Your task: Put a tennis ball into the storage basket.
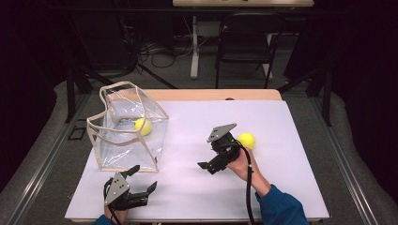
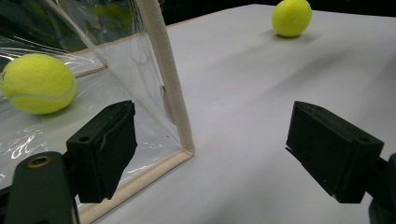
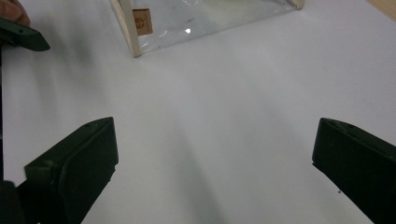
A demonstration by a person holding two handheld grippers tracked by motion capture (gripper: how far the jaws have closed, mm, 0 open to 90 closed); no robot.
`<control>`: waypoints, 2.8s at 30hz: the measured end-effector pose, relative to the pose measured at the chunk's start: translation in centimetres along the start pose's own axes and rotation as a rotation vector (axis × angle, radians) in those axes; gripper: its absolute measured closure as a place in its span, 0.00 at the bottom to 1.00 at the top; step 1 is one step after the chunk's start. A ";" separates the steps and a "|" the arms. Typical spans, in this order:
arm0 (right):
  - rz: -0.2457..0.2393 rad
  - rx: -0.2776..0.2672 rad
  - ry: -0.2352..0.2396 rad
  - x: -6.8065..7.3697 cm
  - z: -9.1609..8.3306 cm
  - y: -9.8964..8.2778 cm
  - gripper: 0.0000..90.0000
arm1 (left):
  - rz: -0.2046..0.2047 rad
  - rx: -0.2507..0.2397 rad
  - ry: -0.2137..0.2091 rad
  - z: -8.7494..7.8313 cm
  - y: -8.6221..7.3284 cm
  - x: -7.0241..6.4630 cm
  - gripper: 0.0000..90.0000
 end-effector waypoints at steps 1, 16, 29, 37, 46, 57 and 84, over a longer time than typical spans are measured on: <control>0.007 0.000 -0.001 0.0 0.0 -0.3 0.00 | 0.001 0.000 0.000 0.0 0.0 0.0 0.18; 0.011 0.035 -0.024 0.0 0.3 -3.6 0.00 | 0.001 0.002 0.000 0.0 0.0 0.0 0.18; 0.044 0.016 -0.067 -0.8 -1.8 -5.2 0.00 | 0.002 0.001 0.003 0.0 0.0 0.1 0.18; 0.062 0.001 -0.100 -1.4 -3.3 -5.7 0.00 | 0.004 0.002 -0.001 -0.1 0.0 0.0 0.18; 0.079 -0.009 -0.147 -2.3 -5.0 -6.0 0.00 | 0.002 0.001 0.001 0.0 0.0 0.1 0.18; 0.092 -0.012 -0.168 -3.0 -6.0 -6.3 0.00 | 0.002 0.001 0.004 0.0 0.0 0.1 0.18; 0.176 -0.023 -0.265 -6.5 -8.0 -7.5 0.01 | 0.005 0.005 0.002 0.0 0.0 0.1 0.18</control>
Point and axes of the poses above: each handheld gripper's, and its own axes: z roughly forward along the jaws, y roughly out of its top, x roughly to its left, the point moved 6 cm from there along z, roughly forward along the jaws, and after that the axes turned 3 degrees about y, right-handed, at the moved point
